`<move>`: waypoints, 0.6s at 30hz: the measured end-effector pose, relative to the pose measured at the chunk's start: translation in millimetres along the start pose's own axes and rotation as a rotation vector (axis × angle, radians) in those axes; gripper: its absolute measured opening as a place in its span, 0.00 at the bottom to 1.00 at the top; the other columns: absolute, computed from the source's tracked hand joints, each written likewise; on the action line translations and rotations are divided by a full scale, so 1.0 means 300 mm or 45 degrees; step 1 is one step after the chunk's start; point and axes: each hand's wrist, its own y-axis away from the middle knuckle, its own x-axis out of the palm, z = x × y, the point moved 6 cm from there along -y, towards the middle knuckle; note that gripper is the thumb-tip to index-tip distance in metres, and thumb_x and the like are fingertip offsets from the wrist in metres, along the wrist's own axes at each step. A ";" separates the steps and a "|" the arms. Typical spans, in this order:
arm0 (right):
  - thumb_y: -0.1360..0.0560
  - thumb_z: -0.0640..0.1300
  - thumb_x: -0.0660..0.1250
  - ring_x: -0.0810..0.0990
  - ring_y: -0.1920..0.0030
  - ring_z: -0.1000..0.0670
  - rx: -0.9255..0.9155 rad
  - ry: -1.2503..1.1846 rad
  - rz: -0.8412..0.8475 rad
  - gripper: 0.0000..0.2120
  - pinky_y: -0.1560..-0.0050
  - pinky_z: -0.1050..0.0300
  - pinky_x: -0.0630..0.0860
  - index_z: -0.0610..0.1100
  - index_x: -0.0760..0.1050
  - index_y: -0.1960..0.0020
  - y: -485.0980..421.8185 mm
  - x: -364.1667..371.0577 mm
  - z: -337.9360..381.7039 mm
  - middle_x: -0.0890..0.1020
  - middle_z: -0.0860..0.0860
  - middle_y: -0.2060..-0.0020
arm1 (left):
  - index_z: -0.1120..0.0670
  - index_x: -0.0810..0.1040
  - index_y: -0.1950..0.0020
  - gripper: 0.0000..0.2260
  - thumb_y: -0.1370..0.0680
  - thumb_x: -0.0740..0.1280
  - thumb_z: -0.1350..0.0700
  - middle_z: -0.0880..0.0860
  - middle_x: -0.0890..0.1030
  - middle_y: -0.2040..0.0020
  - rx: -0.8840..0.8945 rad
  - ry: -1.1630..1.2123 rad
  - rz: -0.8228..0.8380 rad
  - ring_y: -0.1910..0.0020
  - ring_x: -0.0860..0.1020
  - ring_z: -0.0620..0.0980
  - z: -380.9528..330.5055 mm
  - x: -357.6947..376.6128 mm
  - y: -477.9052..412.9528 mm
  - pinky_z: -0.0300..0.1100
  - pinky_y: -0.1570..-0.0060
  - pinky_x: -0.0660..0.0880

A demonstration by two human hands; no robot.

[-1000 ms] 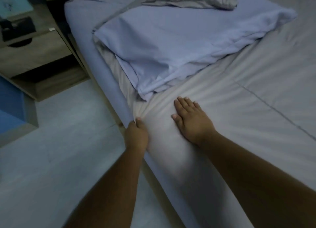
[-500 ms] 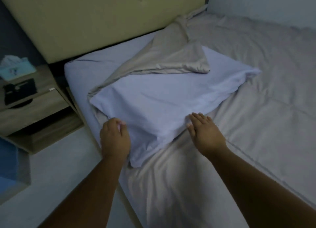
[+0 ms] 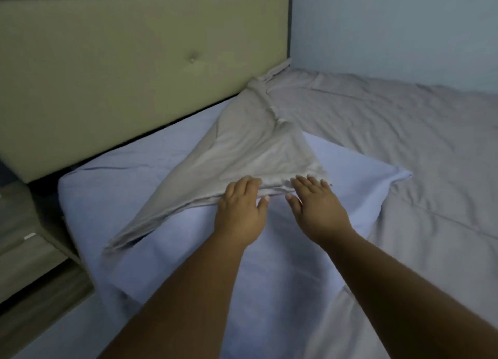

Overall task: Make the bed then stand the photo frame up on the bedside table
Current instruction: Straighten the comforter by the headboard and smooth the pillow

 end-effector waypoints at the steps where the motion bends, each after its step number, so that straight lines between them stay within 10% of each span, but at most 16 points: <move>1: 0.23 0.58 0.42 0.64 0.27 0.41 0.027 0.023 -0.017 0.33 0.26 0.47 0.54 0.40 0.67 0.29 -0.045 0.027 -0.015 0.70 0.43 0.30 | 0.55 0.73 0.34 0.23 0.24 0.55 0.45 0.53 0.75 0.34 0.058 0.003 0.013 0.37 0.72 0.57 0.014 0.036 -0.054 0.49 0.37 0.69; 8: 0.22 0.56 0.45 0.61 0.26 0.39 0.388 0.148 -0.084 0.30 0.26 0.45 0.52 0.38 0.65 0.29 -0.211 0.154 -0.100 0.67 0.40 0.28 | 0.47 0.58 0.24 0.29 0.24 0.62 0.51 0.50 0.57 0.23 0.497 -0.106 0.390 0.25 0.57 0.55 0.067 0.260 -0.266 0.48 0.26 0.54; 18: 0.18 0.50 0.50 0.49 0.23 0.45 0.672 0.073 0.095 0.25 0.25 0.50 0.46 0.44 0.53 0.24 -0.256 0.186 -0.106 0.55 0.47 0.23 | 0.41 0.64 0.28 0.23 0.20 0.55 0.60 0.49 0.51 0.21 0.993 -0.287 0.551 0.31 0.64 0.57 0.037 0.260 -0.365 0.49 0.40 0.67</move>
